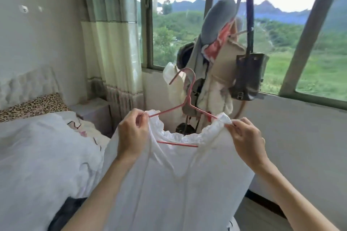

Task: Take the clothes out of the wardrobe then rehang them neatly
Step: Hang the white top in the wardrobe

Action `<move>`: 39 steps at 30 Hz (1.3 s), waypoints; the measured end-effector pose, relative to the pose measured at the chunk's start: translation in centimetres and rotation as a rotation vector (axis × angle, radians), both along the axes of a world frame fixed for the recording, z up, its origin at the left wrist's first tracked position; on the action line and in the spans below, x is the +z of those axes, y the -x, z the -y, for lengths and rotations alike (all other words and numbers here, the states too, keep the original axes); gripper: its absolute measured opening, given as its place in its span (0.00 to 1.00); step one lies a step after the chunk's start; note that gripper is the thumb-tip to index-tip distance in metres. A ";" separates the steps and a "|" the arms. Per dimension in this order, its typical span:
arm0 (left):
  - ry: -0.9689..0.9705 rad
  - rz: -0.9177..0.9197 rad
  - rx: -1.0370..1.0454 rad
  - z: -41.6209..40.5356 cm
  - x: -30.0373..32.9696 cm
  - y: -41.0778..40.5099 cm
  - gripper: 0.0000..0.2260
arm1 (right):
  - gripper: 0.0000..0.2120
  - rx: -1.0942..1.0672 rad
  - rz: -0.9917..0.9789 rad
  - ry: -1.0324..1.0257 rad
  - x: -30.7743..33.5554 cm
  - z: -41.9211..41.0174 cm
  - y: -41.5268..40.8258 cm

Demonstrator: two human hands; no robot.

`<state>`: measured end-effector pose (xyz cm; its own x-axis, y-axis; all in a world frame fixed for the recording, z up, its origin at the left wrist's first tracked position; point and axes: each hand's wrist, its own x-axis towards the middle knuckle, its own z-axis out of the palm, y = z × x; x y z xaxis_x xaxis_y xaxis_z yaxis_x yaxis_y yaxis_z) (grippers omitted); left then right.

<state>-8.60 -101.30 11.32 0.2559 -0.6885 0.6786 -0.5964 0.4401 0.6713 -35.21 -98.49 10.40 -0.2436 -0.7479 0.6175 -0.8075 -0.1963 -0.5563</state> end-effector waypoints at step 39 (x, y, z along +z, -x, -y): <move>0.148 0.278 -1.580 -31.2 -3.1 55.6 0.09 | 0.11 -1.278 -0.100 0.265 -4.0 -56.8 30.2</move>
